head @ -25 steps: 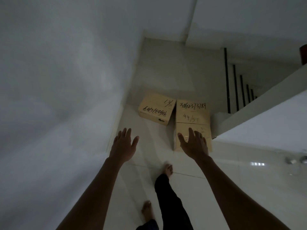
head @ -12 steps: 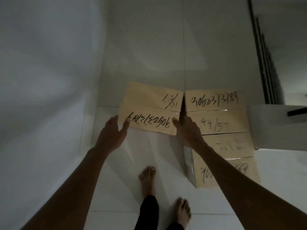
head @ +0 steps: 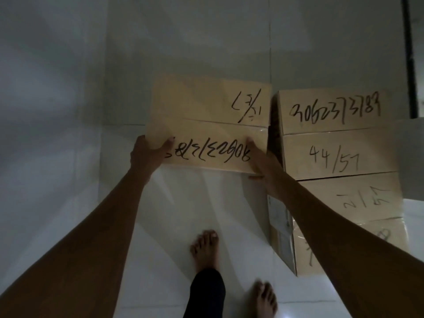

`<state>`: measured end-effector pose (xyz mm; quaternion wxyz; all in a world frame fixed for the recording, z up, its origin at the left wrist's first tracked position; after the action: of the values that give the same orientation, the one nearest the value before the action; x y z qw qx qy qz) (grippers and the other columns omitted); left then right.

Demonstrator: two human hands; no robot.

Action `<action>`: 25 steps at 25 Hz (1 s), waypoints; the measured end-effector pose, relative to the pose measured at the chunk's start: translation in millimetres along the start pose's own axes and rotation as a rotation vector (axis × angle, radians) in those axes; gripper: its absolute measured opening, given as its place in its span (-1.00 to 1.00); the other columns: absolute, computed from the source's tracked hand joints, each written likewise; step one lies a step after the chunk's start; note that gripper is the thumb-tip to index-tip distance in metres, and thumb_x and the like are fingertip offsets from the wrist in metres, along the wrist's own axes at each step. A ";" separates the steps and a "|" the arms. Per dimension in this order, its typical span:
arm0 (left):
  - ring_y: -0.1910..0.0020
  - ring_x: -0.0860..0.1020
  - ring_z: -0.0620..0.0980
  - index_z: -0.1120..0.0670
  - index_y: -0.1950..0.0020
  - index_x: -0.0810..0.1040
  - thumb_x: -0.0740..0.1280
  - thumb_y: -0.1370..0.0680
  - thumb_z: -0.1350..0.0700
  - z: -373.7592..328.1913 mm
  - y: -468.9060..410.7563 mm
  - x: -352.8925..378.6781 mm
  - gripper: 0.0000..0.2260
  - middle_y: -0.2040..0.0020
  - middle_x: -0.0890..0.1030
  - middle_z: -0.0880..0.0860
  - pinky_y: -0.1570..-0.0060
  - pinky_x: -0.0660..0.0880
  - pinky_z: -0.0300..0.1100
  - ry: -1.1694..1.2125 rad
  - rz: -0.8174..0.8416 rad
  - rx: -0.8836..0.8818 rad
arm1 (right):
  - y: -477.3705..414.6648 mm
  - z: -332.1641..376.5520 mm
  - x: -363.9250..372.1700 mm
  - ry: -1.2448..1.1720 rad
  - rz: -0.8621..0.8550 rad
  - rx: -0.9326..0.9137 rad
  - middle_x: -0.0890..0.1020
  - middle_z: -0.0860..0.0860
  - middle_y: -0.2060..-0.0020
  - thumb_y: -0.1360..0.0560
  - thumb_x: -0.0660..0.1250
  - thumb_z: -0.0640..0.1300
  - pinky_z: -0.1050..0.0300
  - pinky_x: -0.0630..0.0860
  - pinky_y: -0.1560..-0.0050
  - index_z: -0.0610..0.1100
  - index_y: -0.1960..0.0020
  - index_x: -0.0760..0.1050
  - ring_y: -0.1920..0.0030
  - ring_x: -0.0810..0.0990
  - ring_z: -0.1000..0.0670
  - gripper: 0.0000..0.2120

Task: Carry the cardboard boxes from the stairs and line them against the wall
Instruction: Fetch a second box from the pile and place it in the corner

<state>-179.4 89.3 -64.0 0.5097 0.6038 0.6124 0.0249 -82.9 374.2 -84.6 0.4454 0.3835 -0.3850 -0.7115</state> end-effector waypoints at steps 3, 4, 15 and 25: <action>-0.31 0.53 0.21 0.17 -0.42 0.42 0.47 -0.39 -0.25 0.2 44.7 -25.9 -0.25 -0.34 0.55 0.16 -0.29 0.50 0.12 0.046 -0.030 -0.036 | 47.2 15.7 -7.9 0.033 -0.023 -0.069 0.52 -0.09 -0.40 -0.45 0.41 0.28 -0.31 0.55 -0.22 0.02 -0.56 0.27 -0.34 0.52 -0.21 -0.22; -0.31 0.52 0.21 0.15 -0.42 0.42 0.47 -0.39 -0.26 -1.6 71.8 -42.8 -0.25 -0.35 0.55 0.16 -0.30 0.49 0.12 0.072 -0.036 -0.055 | 75.0 20.9 -11.4 0.047 -0.014 -0.085 0.52 -0.09 -0.40 -0.46 0.40 0.28 -0.33 0.54 -0.23 0.04 -0.57 0.25 -0.35 0.52 -0.22 -0.23; -0.28 0.55 0.17 0.09 -0.42 0.45 0.48 -0.39 -0.23 25.4 542.3 -252.9 -0.30 -0.33 0.57 0.12 -0.24 0.54 0.10 0.405 -0.327 -0.226 | 502.8 31.6 -98.6 0.428 0.173 -0.234 0.55 0.01 -0.10 -0.45 0.38 0.33 -0.09 0.52 -0.04 -0.04 -0.46 0.41 -0.11 0.53 -0.10 -0.29; -0.13 0.64 0.23 0.01 -0.35 0.56 0.60 -0.28 -0.14 250.2 919.4 -271.9 -0.33 -0.14 0.69 0.19 -0.14 0.62 0.12 1.024 -0.724 -0.571 | 769.8 -138.2 -46.2 1.031 0.561 -0.526 0.60 -0.11 -0.26 -0.48 0.32 0.34 -0.14 0.61 -0.11 -0.06 -0.40 0.45 -0.13 0.55 -0.14 -0.34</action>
<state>573.3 -17.2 571.7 0.2716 0.1156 0.9086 0.2955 314.8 152.6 553.0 0.8217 0.4389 -0.0201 -0.3630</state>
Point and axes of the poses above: each hand's wrist, its own y-axis away from the middle knuckle, its own x-axis out of the palm, z = x × y, the point moved 3 cm from there along -y, towards the middle knuckle
